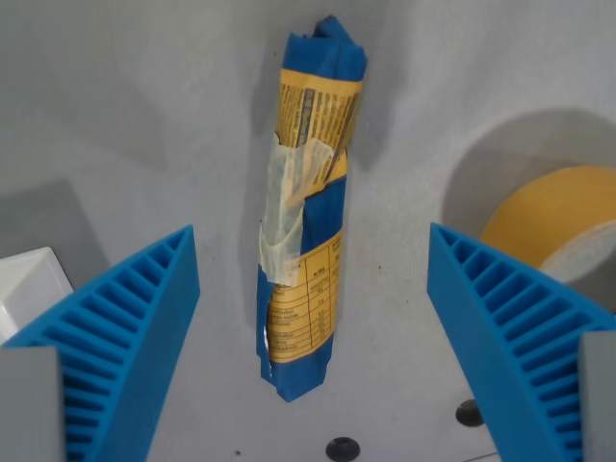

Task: Pick up the blue bag

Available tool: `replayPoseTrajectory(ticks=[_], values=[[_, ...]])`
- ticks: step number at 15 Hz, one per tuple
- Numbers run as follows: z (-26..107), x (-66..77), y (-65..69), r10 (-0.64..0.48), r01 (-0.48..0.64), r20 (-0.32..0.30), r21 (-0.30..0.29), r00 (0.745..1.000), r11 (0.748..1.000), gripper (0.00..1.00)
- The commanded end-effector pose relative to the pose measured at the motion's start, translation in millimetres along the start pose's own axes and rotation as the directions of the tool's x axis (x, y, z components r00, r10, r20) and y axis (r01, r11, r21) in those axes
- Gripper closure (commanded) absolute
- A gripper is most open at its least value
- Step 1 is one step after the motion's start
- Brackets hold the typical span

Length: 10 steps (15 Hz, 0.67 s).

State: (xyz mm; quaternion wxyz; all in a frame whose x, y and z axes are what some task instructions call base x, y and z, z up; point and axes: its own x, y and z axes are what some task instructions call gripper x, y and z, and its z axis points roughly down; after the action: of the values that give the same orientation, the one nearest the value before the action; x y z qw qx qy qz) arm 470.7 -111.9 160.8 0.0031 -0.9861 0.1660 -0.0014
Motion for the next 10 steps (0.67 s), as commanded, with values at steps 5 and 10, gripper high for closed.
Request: replayPoseTrajectory(ticks=[5, 10], values=[[30.9, -5.5, -0.1, 0.023, -0.017, -0.127, 0.047, 0.992, 0.999, 1.0], [30.9, -5.5, -0.1, 0.023, -0.017, -0.127, 0.047, 0.992, 0.999, 1.0]])
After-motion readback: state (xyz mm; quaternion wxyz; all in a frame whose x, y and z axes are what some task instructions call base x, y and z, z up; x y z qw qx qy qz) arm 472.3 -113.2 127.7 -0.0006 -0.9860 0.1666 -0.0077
